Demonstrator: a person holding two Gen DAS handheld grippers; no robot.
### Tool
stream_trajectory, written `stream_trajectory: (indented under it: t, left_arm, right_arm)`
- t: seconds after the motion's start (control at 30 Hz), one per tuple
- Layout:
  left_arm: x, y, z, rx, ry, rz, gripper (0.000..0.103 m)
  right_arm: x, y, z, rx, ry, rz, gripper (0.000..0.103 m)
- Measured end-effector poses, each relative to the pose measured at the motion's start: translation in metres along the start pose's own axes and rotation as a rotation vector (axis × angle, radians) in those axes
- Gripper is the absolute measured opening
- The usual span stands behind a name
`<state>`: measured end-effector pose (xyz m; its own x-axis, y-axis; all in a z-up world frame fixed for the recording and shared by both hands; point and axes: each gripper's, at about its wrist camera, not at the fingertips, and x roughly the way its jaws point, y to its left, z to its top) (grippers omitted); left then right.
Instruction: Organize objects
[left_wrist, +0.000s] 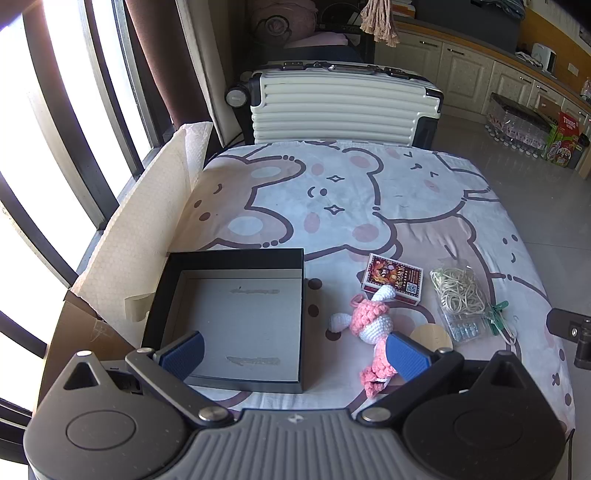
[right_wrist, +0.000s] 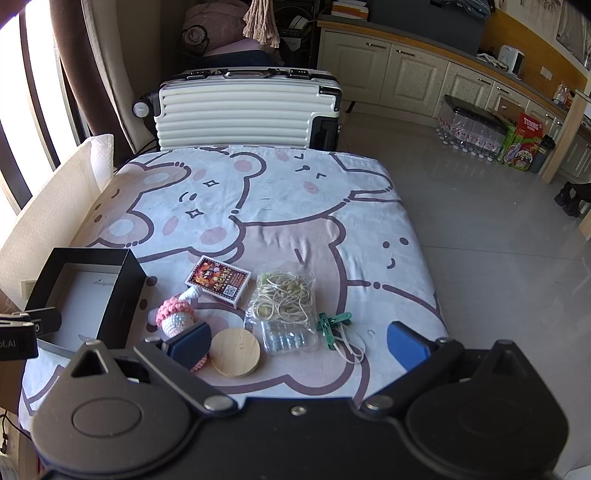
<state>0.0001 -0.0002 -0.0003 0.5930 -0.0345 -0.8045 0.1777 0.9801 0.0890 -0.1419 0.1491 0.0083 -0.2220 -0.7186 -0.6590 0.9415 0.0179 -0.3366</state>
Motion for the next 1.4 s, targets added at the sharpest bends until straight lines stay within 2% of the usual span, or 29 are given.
stream_trajectory:
  t: [0.23,0.27,0.37,1.4]
  left_arm:
    - [0.0001,-0.0002,-0.0002,0.011,-0.001,-0.027,0.103]
    - [0.0001,-0.0003,-0.0002,0.028,-0.003,-0.061,0.103]
    - [0.0002,-0.0004,-0.0004,0.037,-0.004,-0.079,0.103]
    - [-0.0003,-0.0053,-0.0033,0.076,-0.003,-0.132,0.103]
  right_arm:
    - [0.0005,-0.0006,0.0000,0.012,0.004,-0.014,0.103]
    - [0.0006,-0.0008,0.0000,0.013,0.004,-0.015,0.103]
    - [0.0011,-0.0012,-0.0002,0.018,0.006,-0.021,0.103]
    - [0.0008,-0.0027,-0.0001,0.064,0.025,-0.079,0.103]
